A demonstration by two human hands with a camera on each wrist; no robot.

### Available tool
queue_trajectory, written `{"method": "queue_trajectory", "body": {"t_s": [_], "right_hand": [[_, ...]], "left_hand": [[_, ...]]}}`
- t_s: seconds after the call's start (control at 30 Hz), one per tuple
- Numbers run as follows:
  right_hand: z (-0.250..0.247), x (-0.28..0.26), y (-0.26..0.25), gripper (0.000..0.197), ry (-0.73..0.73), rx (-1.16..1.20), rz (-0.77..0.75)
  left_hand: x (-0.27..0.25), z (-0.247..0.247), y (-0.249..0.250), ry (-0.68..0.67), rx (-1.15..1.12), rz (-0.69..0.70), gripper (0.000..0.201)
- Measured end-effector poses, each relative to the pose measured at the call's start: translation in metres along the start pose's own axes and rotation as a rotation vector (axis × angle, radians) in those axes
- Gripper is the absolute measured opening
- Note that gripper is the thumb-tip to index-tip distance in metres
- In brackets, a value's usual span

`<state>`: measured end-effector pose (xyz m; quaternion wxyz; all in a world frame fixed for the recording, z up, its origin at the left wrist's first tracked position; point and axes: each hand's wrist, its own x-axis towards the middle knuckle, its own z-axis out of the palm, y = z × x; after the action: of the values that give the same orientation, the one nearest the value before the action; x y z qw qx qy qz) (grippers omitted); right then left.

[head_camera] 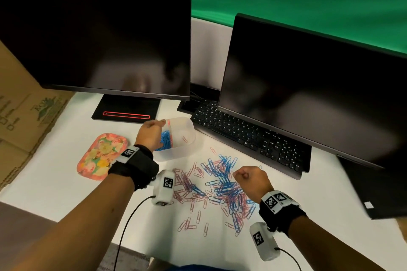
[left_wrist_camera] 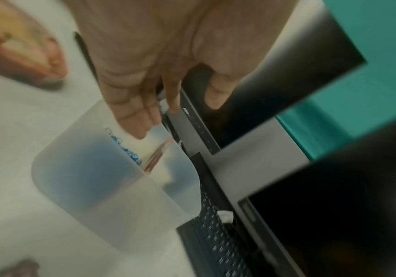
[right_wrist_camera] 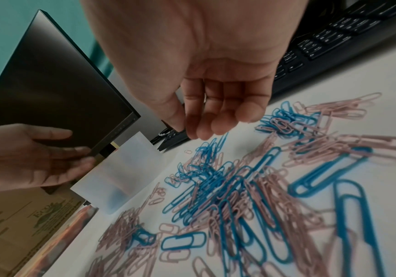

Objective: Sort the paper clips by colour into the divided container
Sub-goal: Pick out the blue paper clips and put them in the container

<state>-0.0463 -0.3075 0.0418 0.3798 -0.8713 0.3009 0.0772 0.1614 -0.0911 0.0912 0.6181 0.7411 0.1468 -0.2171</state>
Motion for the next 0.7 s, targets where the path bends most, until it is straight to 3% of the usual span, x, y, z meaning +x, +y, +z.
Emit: {"method": "queue_trajectory", "body": {"t_s": [0.07,0.13,0.2,0.3,0.43,0.7], "right_hand": [[0.002,-0.001,0.003,0.019,-0.011,0.004,0.000],[0.005,-0.002,0.005,0.019,-0.029,0.003,-0.006],[0.010,-0.004,0.008,0.017,-0.067,0.001,-0.032],[0.021,-0.010,0.008,0.015,-0.146,-0.028,-0.056],[0.040,-0.012,-0.005,0.011,-0.174,-0.099,-0.116],[0.076,-0.009,-0.038,0.018,-0.191,-0.268,-0.184]], "left_hand": [[-0.008,0.002,-0.008,0.029,0.125,0.267,0.006],[-0.023,0.007,-0.020,-0.104,0.250,0.463,0.008],[-0.037,0.013,-0.036,-0.292,0.458,0.541,0.012],[-0.042,0.018,-0.065,-0.390,0.808,0.580,0.016],[-0.032,0.011,-0.104,-0.388,1.161,0.455,0.024],[-0.029,0.001,-0.129,-0.312,1.210,0.461,0.010]]}}
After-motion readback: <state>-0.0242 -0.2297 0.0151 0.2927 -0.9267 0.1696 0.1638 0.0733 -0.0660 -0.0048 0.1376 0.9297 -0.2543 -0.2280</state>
